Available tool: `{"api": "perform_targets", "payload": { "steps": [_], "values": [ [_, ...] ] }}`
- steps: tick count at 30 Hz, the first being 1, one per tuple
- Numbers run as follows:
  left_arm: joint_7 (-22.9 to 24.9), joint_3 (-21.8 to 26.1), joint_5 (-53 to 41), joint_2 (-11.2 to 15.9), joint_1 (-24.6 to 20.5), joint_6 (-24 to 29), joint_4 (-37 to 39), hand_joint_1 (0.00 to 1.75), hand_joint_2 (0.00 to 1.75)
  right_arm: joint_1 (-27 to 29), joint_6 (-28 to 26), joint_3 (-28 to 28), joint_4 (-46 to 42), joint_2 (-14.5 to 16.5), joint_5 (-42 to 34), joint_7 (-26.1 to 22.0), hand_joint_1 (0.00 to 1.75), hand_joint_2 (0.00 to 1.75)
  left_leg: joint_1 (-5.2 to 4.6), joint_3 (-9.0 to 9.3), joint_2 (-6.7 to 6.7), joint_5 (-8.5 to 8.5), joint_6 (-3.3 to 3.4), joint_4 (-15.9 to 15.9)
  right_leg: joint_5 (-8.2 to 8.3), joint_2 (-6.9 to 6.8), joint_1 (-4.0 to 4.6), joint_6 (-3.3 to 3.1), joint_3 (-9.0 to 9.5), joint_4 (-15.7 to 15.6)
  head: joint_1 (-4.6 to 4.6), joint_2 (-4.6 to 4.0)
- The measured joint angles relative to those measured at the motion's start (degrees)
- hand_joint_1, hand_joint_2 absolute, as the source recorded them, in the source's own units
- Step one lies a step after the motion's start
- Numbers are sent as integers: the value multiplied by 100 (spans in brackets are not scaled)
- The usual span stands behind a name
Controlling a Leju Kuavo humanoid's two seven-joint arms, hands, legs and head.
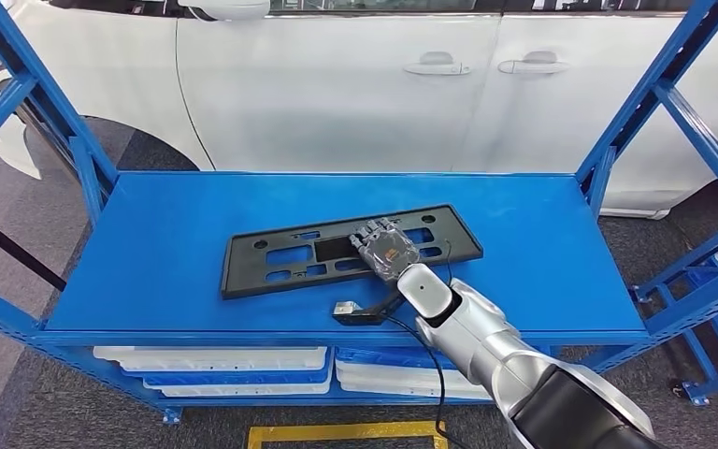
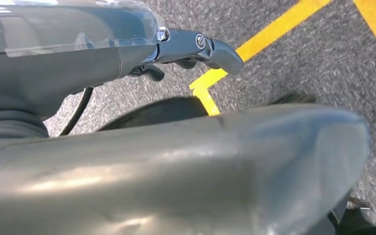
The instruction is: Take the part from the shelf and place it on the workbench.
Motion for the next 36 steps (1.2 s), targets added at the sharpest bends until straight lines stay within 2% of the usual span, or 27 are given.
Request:
{"api": "perform_targets", "payload": {
  "steps": [1, 3, 5, 6, 7, 9, 10, 11, 12, 14, 15, 16, 17, 20, 22, 24, 25, 26, 27, 29, 30, 31, 33, 35, 36],
  "values": [
    [-1, 0, 0, -3, -2, 8, 0, 0, 0, 10, -93, -31, -7, 4, -120, -127, 175, 175, -9, -9, -1, 1, -25, 5, 57, -3, 18, -27, 85, -191, 0, 0],
    [-2, 0, -1, -5, -3, 22, 0, 0, 0, 66, -219, -152, -73, 11, -481, -518, 175, 175, -9, -22, -1, 9, -84, 0, 86, -8, 29, -59, 93, -263, 0, 0],
    [-8, 0, 2, -2, -3, 30, 0, 0, 0, 153, -255, -335, -252, 17, -863, -929, 175, 175, -2, -64, -2, -57, -147, 75, 122, -16, -3, -113, 98, -309, -1, 0],
    [-13, 0, 3, 0, -3, 31, 0, 0, 0, 192, -254, -427, -366, 20, -1000, -1066, 175, 175, 0, -144, -2, -172, -178, 248, 140, -21, -23, -140, 101, -335, -1, 0],
    [-17, 0, 4, 2, -3, 32, 0, 0, 0, 231, -248, -508, -477, 23, -1098, -1166, 175, 175, 8, -286, -2, -347, -205, 553, 150, -25, -36, -158, 102, -349, -1, 0],
    [-28, 0, 5, 5, 2, 33, 0, 0, 0, 334, -214, -647, -704, 17, -1289, -1344, 175, 175, 26, -674, -1, -709, -247, 1363, 145, -28, -29, -174, 93, -345, 0, 0],
    [-33, 0, 5, 9, 8, 37, 0, 0, 0, 410, -177, -714, -858, 9, -1419, -1458, 175, 175, 35, -821, -1, -784, -263, 1653, 137, -30, -27, -175, 92, -339, 0, 0],
    [-39, 0, 5, 13, 14, 41, 0, 0, 0, 492, -118, -778, -1051, -3, -1571, -1577, 175, 175, 43, -870, 0, -744, -272, 1733, 127, -28, -26, -173, 92, -329, 0, 0],
    [-45, 0, 5, 17, 17, 46, 0, 0, 0, 572, -36, -839, -1281, -19, -1739, -1689, 175, 175, 49, -805, 1, -590, -273, 1568, 113, -22, -28, -165, 95, -313, 0, 0],
    [-53, 0, 5, 24, 13, 57, 0, 0, 0, 680, 164, -952, -1819, -60, -2129, -1884, 175, 175, 54, -453, 4, -173, -251, 786, 65, -3, -29, -133, 97, -262, 0, 0],
    [-59, 0, 5, 26, 9, 67, 0, 0, 0, 707, 261, -1007, -2087, -92, -2333, -1962, 175, 175, 48, -295, 1, -45, -228, 430, 39, 4, -20, -110, 85, -227, 0, 0],
    [-73, 0, 7, 27, 5, 80, 0, 0, 0, 721, 358, -1065, -2347, -131, -2562, -2044, 175, 175, 41, -206, -3, 11, -202, 216, 24, 6, -11, -84, 66, -200, 0, 0],
    [-97, 0, 9, 28, 4, 94, 0, 0, 0, 731, 454, -1122, -2581, -174, -2811, -2136, 175, 175, 32, -184, -10, -3, -173, 148, 17, 5, -2, -56, 44, -184, 0, 0],
    [-234, 2, 39, 30, 2, 163, 0, 0, 0, 757, 909, -1363, -3349, -332, -4096, -2612, 175, 175, 33, -200, -23, 11, -66, 119, -40, -2, -17, 39, -4, -119, 1, 0],
    [-298, 3, 68, 27, -14, 205, 0, 0, 0, 763, 1234, -1579, -3869, -443, -4994, -2919, 175, 175, 46, -191, -21, 27, 0, 86, -297, -3, -35, 98, -191, 295, 1, 0],
    [-312, 7, 84, 27, -24, 227, 0, 0, 87, 772, 1407, -1747, -4250, -529, -5404, -3048, 175, 175, 39, -192, -19, 19, 27, 88, -646, -5, -42, 135, -575, 1079, 0, 0],
    [-313, 10, 89, 27, -23, 237, 0, 0, 131, 790, 1463, -1799, -4388, -564, -5482, -3070, 175, 175, 36, -190, -19, 15, 32, 89, -734, -6, -47, 146, -744, 1396, 0, 0],
    [-324, 14, 101, 27, -23, 250, 0, 0, 175, 822, 1582, -1840, -4513, -596, -5583, -3109, 175, 175, 34, -186, -20, 11, 36, 92, -716, -6, -51, 147, -828, 1526, 1, 0],
    [-345, 19, 110, 26, -23, 267, 0, 0, 175, 872, 1819, -1891, -4656, -625, -5790, -3176, 175, 175, 34, -181, -26, 7, 35, 97, -589, -6, -54, 139, -802, 1425, 1, 0],
    [-414, 32, 131, 19, -23, 318, 0, 0, 175, 1003, 2611, -2053, -5093, -659, -6759, -3302, 175, 175, 34, -174, -43, -12, 17, 116, -162, -10, -56, 97, -479, 667, 1, 0],
    [-446, 40, 138, 15, -25, 346, 0, 0, 175, 1061, 3039, -2155, -5354, -659, -7436, -3308, 175, 175, 22, -182, -50, -25, -2, 132, -8, -14, -45, 73, -311, 285, 1, 0],
    [-472, 46, 150, 12, -26, 370, 0, 0, 175, 1108, 3383, -2252, -5613, -648, -8092, -3269, 175, 175, 12, -191, -52, -33, -24, 141, 80, -16, -33, 51, -197, 21, 1, 0],
    [-499, 55, 174, 9, -25, 397, 0, 0, 175, 1182, 3759, -2426, -6018, -626, -8883, -3178, 175, 175, -2, -196, -51, -39, -77, 136, 85, -15, -3, 11, -141, -114, 0, 0],
    [-512, 60, 187, 8, -22, 405, 0, 0, 175, 1248, 3873, -2550, -6285, -621, -9030, -3145, 175, 175, -4, -183, -44, -64, -141, 139, 102, -13, -28, -49, -122, -149, 0, 0],
    [-516, 61, 191, 7, -23, 407, 0, 0, 175, 1271, 3901, -2583, -6367, -620, -9012, -3134, 175, 175, -4, -213, -38, -135, -171, 226, 113, -15, -45, -83, -108, -172, 0, 0]
  ]
}}
